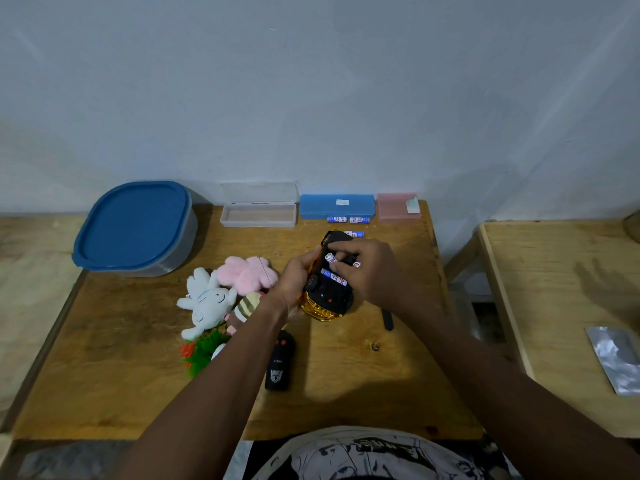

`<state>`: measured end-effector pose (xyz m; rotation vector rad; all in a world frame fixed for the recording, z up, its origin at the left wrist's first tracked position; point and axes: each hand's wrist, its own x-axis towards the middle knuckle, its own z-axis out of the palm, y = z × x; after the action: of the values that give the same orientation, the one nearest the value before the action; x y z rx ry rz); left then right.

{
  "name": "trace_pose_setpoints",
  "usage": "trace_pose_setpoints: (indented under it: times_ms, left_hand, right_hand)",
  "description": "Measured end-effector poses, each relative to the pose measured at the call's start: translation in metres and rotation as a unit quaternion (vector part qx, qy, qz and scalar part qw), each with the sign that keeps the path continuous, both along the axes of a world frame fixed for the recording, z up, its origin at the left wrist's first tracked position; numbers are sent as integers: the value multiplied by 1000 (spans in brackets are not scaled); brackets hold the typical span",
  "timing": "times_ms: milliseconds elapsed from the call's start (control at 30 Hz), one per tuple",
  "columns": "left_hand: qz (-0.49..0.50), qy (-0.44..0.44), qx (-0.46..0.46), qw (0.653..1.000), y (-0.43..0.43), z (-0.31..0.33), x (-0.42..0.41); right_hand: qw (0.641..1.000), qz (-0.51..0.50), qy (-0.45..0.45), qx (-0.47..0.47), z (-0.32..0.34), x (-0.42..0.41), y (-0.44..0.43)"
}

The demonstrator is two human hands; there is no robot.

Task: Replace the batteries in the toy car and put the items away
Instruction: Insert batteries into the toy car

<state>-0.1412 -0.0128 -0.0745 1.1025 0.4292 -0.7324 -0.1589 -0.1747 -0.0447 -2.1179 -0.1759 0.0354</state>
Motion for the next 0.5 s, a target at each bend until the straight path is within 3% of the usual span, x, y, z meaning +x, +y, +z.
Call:
trace_pose_setpoints:
  times_ms: [167, 300, 500]
  left_hand:
    - [14, -40, -36, 998, -1, -1, -4]
    - [30, -52, -14, 998, 0, 0, -5]
    - [49, -74, -1, 996, 1, 1, -5]
  right_hand:
    - [990, -55, 74, 106, 5, 7, -2]
    - [956, -121, 168, 206, 8, 8, 1]
    - [920, -162, 253, 250, -1, 0, 6]
